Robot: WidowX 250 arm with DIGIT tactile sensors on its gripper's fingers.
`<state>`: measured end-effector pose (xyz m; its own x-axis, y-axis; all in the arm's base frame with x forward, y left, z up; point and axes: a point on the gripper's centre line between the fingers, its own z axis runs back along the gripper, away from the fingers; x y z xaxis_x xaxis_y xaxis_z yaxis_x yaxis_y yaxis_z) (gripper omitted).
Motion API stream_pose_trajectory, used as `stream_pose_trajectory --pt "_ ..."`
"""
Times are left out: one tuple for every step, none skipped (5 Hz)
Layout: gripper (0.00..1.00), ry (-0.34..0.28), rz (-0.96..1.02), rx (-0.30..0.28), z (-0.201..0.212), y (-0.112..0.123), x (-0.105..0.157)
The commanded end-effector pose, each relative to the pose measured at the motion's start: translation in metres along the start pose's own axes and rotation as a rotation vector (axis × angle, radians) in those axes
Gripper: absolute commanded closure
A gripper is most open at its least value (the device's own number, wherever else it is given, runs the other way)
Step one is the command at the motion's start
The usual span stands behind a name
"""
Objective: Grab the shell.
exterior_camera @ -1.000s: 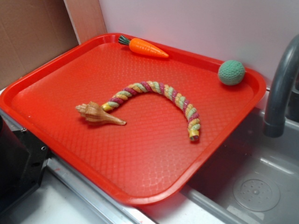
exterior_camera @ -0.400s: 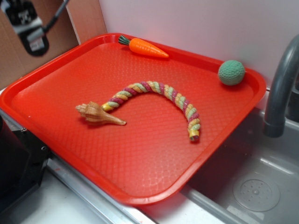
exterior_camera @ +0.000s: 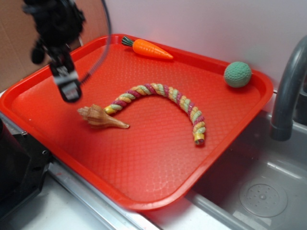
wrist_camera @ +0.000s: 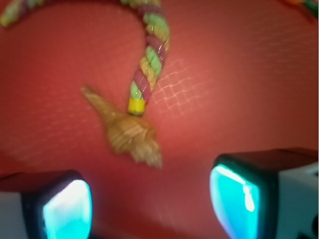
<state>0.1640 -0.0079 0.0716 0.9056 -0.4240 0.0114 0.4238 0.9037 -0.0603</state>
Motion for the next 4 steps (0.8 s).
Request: stream_pose_trajectory --pt "0.00 0.030 -0.112 0.009 -0.035 -0.014 0.022" --pt "0.00 0.055 -0.119 0.004 -0.038 -0.014 0.020" --pt "0.00 0.112 -0.123 0.000 -0.049 -0.011 0.024" --pt "1.00 0.116 -0.107 0.015 -0.048 -0.012 0.020"
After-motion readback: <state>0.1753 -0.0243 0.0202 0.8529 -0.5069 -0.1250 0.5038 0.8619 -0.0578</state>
